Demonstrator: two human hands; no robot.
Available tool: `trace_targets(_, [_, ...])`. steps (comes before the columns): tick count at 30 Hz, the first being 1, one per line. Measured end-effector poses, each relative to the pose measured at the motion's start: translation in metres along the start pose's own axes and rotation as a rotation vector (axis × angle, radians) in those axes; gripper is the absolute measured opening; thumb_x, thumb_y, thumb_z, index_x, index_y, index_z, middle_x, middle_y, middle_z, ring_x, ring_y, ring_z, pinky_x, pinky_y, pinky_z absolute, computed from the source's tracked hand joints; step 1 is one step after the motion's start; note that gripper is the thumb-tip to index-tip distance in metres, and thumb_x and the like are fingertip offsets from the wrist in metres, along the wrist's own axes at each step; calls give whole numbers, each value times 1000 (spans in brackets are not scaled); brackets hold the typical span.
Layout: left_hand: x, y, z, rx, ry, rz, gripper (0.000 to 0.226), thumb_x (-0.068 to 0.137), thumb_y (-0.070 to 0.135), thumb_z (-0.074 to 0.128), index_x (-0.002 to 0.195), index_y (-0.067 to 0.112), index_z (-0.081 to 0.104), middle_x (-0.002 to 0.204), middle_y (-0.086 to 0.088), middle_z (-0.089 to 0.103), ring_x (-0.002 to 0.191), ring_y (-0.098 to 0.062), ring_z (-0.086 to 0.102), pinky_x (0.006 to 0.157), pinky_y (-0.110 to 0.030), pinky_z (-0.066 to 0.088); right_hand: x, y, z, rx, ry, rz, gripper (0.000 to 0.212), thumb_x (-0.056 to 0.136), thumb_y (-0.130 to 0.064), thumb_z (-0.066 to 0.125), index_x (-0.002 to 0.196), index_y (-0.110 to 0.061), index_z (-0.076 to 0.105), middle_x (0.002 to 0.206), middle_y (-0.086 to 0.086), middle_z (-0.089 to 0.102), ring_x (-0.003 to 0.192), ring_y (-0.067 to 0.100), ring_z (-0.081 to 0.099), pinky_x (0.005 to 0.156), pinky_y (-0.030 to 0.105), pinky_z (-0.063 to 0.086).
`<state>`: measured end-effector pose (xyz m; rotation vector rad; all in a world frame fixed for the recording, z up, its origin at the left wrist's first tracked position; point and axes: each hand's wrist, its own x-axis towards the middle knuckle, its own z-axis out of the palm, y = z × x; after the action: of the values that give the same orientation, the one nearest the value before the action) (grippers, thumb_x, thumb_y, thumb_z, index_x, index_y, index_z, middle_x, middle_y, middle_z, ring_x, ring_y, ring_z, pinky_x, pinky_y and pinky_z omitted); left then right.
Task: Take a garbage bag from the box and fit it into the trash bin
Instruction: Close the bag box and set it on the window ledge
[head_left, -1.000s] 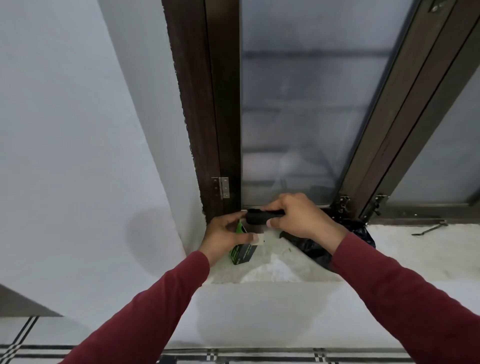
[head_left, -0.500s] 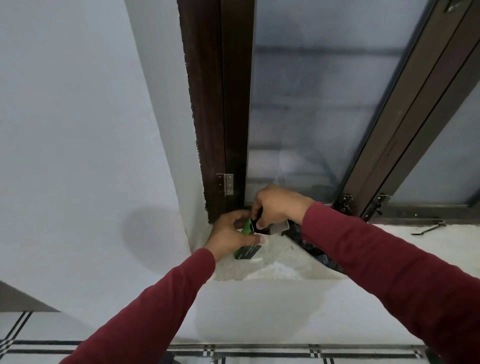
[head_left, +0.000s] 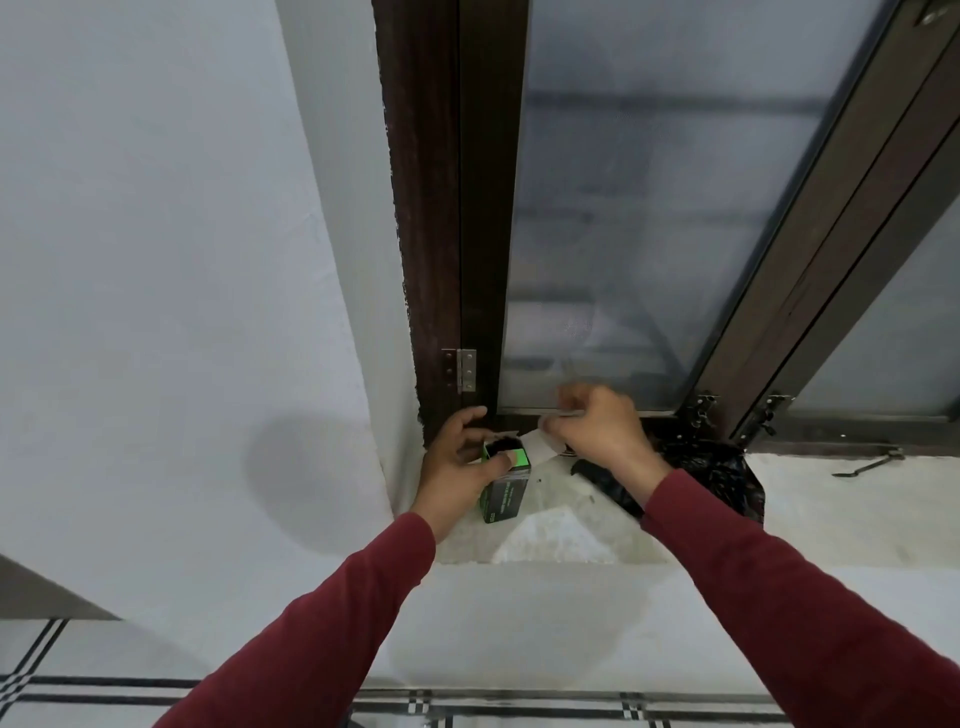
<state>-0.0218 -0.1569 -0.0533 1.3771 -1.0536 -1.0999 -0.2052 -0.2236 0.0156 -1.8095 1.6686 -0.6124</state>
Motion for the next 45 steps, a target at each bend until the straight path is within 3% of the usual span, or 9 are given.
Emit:
trace_targets(3, [-4,-7,1,17,40,49,28,85,14,82,108,28,72,115,7,73,115,-13,67,98,-33,58,-14,5,18,460,-81,154,27,87,-16,78,112,-24,72,117,5,74,95,16,72,72,31,63])
trace_targets(5, [-7,-12,1,22,47,65,19,86,19,81,102,27,74,116,10,74,117,-13,66,102,-35,56,-18,8,30,522,-15,113,28,86,-14,79,111,-27,73,113,5,75,94,15,73,73,30,64])
trace_targets(8, [-10,-18,-3,90,-2,85,29,84,23,83,109,34,73,126,18,68,121,-3,61,108,-32,51,-24,7,42,431,57,-23,44,84,-26,82,126,-24,69,111,-5,72,96,10,72,83,31,63])
trace_targets(11, [-13,-19,-7,128,-51,103,49,78,18,86,118,40,68,129,21,65,125,1,57,103,-27,51,-34,4,49,347,61,-165,40,82,-23,84,118,-22,66,106,-12,70,93,0,70,79,13,56])
trace_targets(16, [-11,-19,-10,102,-38,102,56,79,9,85,124,34,65,125,15,69,122,-5,62,94,-21,56,-42,11,60,5,161,-428,26,86,-12,76,111,-21,78,117,-3,73,104,12,69,88,23,54])
trace_targets(21, [-11,-15,-11,80,-46,135,69,78,1,84,133,30,54,126,19,65,116,4,63,92,-11,50,-40,14,64,-129,194,-510,28,88,-12,72,115,-19,78,125,0,72,107,18,70,92,28,57])
trace_targets(28, [-8,-15,-10,109,-61,167,64,79,2,84,130,28,56,126,18,65,117,3,62,98,-14,50,-43,15,63,-89,223,-526,28,86,-17,76,114,-18,79,119,-1,74,103,14,71,88,20,53])
trace_targets(37, [-6,-14,-11,119,-71,170,67,79,0,83,132,29,56,128,14,65,119,-1,63,95,-13,50,-34,7,56,-254,193,-682,30,79,-7,80,105,-21,82,113,-3,76,100,23,72,82,37,62])
trace_targets(45, [-7,-13,-13,108,-84,129,72,78,-1,84,133,34,54,129,14,64,120,0,62,92,-13,51,-28,9,57,-368,114,-769,35,73,-5,85,104,-21,82,111,-3,78,92,28,71,72,37,62])
